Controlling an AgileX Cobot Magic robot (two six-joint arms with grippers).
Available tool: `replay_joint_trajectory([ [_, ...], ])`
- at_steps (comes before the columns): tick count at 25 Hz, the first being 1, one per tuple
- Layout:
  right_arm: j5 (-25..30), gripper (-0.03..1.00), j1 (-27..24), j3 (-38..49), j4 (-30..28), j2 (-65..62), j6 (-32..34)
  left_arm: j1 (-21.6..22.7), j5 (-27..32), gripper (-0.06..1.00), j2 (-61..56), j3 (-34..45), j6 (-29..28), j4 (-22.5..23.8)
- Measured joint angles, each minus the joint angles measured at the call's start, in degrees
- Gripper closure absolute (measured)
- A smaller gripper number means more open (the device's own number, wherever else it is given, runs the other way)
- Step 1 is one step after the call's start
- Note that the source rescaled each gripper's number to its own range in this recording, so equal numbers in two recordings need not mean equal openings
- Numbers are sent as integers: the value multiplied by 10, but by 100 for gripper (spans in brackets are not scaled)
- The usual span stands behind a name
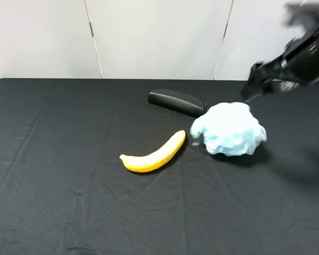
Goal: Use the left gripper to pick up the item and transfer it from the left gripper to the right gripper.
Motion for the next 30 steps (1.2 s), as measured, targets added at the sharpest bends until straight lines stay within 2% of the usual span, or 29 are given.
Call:
replay_joint_trajectory([
  [7, 91, -2, 0, -9, 0, -138, 6, 0, 0, -6, 0, 0, 0, 0],
  [15, 224, -2, 0, -1, 0, -260, 51, 0, 0, -6, 0, 0, 0, 0],
  [20, 229, -2, 0, 79, 0, -350, 82, 0, 0, -6, 0, 0, 0, 0],
  [27, 236, -2, 0, 226, 0, -514, 86, 0, 0, -6, 0, 0, 0, 0],
  [30, 219, -2, 0, 272, -2, -589, 86, 0, 0, -6, 0, 0, 0, 0],
])
